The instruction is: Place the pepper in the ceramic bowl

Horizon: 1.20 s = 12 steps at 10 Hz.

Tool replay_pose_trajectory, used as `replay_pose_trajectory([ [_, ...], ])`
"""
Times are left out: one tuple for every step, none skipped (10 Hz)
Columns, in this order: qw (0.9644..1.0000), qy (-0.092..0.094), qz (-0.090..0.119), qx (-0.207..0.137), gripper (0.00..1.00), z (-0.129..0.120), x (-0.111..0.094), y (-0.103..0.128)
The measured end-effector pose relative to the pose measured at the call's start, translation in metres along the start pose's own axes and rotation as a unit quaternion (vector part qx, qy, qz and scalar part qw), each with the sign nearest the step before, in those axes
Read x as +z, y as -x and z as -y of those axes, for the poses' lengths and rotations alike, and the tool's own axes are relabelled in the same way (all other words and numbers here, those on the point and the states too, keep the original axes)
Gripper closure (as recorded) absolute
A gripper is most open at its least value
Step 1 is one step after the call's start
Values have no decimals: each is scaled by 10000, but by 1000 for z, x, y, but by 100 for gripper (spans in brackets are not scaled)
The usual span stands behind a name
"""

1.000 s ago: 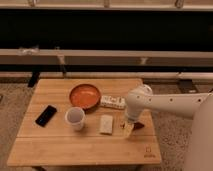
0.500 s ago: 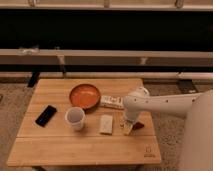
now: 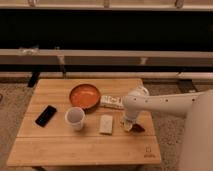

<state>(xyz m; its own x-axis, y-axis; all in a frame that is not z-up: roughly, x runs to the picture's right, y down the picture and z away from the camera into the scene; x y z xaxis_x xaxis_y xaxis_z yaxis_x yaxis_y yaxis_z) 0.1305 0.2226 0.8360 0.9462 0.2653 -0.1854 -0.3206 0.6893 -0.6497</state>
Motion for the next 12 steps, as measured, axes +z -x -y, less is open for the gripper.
replay_pose_trajectory([
  [10000, 8, -7, -5, 100, -1, 0, 0],
  [10000, -48, -34, -63, 100, 3, -6, 3],
  [9998, -99, -53, -191, 100, 7, -14, 11],
  [9991, -174, -96, -380, 100, 12, -29, 25],
  [9979, -248, -134, -588, 100, 18, -52, 48],
  [9967, -302, -152, -733, 100, 22, -69, 67],
  [9949, -372, -160, -926, 100, 26, -88, 93],
  [9924, -440, -161, -1138, 100, 30, -104, 120],
  [9892, -510, -148, -1367, 100, 36, -120, 150],
  [9868, -553, -125, -1515, 100, 40, -129, 171],
  [9841, -587, -95, -1671, 100, 45, -134, 193],
  [9804, -636, -12, -1865, 100, 53, -138, 224],
])
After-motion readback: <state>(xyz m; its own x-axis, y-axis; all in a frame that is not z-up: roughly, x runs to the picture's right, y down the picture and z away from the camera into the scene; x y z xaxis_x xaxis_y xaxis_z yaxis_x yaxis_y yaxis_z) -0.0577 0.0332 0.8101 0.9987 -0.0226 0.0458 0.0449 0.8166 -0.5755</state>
